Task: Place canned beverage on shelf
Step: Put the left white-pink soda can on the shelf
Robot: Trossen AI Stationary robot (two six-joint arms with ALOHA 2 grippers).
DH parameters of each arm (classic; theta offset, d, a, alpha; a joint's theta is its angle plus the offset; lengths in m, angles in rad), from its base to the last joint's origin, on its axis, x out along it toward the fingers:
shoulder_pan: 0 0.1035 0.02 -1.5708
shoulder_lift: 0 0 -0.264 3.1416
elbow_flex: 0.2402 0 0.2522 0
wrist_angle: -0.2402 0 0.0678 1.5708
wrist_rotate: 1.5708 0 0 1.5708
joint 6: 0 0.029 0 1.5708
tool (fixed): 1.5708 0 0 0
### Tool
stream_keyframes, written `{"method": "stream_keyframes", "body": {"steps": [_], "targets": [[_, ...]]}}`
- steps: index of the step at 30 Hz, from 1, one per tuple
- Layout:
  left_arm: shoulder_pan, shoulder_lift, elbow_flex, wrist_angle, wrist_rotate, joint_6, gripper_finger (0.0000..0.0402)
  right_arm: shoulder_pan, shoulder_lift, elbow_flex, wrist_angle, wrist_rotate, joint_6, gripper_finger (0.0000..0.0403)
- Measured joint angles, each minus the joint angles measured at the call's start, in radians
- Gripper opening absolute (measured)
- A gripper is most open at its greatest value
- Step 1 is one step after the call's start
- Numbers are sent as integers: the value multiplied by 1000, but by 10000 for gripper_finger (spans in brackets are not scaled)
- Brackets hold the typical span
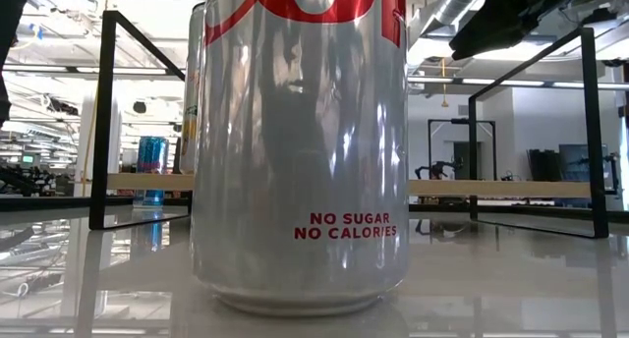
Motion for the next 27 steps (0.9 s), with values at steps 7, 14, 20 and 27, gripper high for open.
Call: {"method": "stream_keyframes", "body": {"steps": [7, 14, 20, 27], "targets": [[-1, 0, 0, -31, 0, -6, 241, 0, 0, 0, 0, 0, -13, 324], [-1, 0, 0, -28, -2, -14, 245, 0, 0, 0, 0, 0, -14, 324], [0, 0, 0, -13, 0, -16, 246, 0, 0, 0, 0, -1, -17, 324], [-1, -1, 0, -4, 7, -24, 246, 0, 0, 0, 1, -1, -16, 324]]}}
